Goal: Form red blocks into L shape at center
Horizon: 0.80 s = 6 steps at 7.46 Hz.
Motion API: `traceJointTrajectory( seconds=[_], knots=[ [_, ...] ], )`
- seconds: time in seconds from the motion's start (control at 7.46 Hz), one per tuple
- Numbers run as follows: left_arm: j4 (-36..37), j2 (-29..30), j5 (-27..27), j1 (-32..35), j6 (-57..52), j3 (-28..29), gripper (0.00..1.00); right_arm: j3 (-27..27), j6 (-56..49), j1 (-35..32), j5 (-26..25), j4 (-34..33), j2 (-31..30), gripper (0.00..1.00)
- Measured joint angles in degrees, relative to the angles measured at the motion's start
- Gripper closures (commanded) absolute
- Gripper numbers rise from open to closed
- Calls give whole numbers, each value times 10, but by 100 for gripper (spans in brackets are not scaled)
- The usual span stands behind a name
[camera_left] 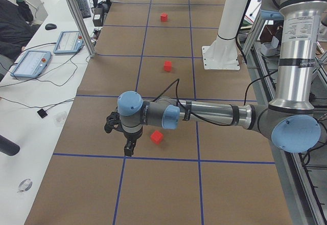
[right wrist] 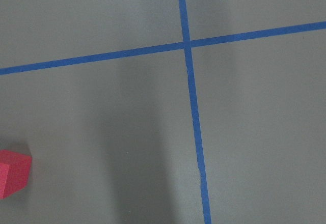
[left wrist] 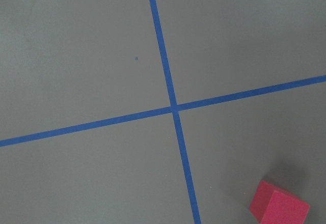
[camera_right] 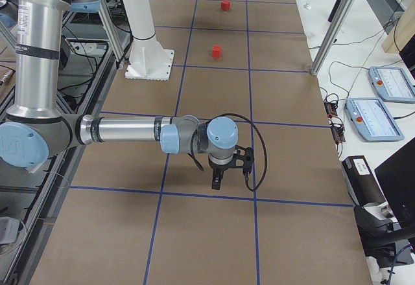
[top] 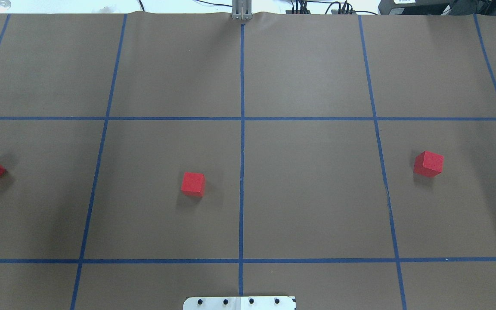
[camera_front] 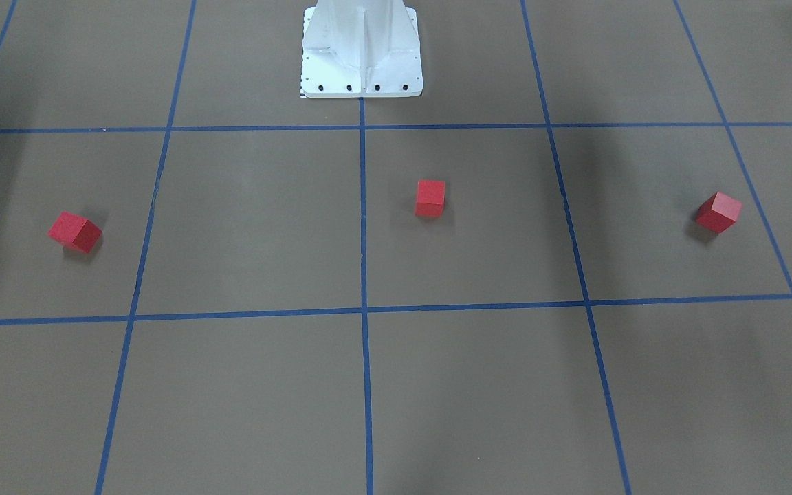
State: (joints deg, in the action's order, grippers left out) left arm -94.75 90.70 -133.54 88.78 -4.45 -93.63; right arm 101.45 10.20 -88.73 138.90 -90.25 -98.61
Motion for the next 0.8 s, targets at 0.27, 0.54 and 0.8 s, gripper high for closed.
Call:
traceJointTrajectory(
  seconds=[0.27,0.54,0.8],
  knots=[
    [-1,0,0,0,0,0,0,0,-2,0,-1,-1,-1,1],
    [-2,1,-2,0,0,-5,0,-1,-2,0,-1,0,0,1],
    [-16,5,-3,-3,-1,-23,0,-1,-1,0,2,3,1,1]
  ],
)
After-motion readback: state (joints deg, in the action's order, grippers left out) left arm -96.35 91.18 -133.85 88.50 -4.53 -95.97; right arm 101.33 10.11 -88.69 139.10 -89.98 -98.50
